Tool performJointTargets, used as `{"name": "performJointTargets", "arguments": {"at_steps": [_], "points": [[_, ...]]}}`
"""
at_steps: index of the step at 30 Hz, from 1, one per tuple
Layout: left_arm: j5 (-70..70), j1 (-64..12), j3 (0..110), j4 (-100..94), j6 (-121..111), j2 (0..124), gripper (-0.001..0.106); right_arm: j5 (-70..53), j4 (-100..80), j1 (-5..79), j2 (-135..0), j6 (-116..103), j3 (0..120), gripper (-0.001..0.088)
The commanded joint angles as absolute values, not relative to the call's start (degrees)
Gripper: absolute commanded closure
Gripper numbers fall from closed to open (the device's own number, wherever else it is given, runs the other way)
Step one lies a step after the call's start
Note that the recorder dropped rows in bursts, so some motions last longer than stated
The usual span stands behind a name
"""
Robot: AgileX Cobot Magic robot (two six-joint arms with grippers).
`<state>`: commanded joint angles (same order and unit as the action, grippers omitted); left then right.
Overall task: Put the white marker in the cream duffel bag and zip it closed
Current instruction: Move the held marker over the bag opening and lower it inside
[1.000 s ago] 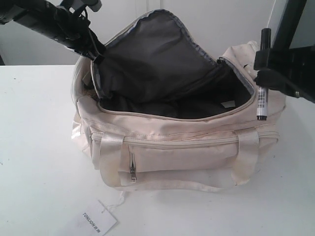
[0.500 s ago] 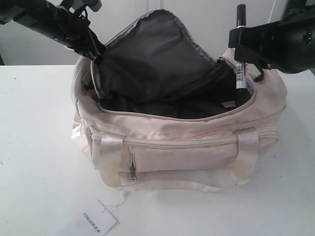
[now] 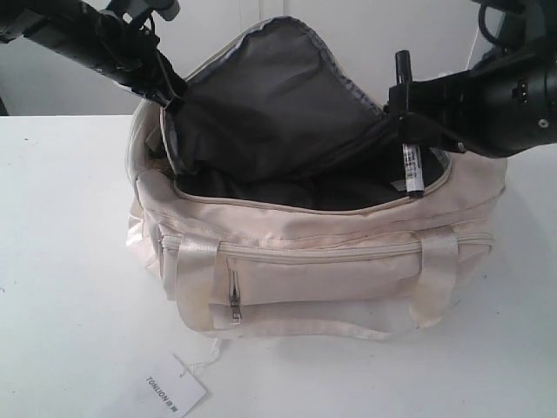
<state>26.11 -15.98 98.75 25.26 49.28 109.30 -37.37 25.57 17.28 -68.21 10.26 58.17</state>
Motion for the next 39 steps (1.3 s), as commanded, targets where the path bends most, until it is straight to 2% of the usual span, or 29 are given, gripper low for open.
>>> {"name": "performJointTargets", "arguments": {"at_steps": [15,27,34,39], "points": [[26.11,-15.98,98.75,25.26,49.28,109.30,0.105,-41.00,33.63,17.60,-77.53,19.65,69.81,0.0868],[26.11,-15.98,98.75,25.26,49.28,109.30,0.105,-36.82,34.64,19.85,-81.81,36.73,70.04,0.0868],[26.11,-15.98,98.75,25.26,49.28,109.30,0.105,-25.99,35.01,22.26,-85.05,47.81,68.45,0.0868],[26.11,-15.98,98.75,25.26,49.28,109.30,0.105,-30.90,31.54,22.26,-87.60,63.13,68.45,0.0868]]}}
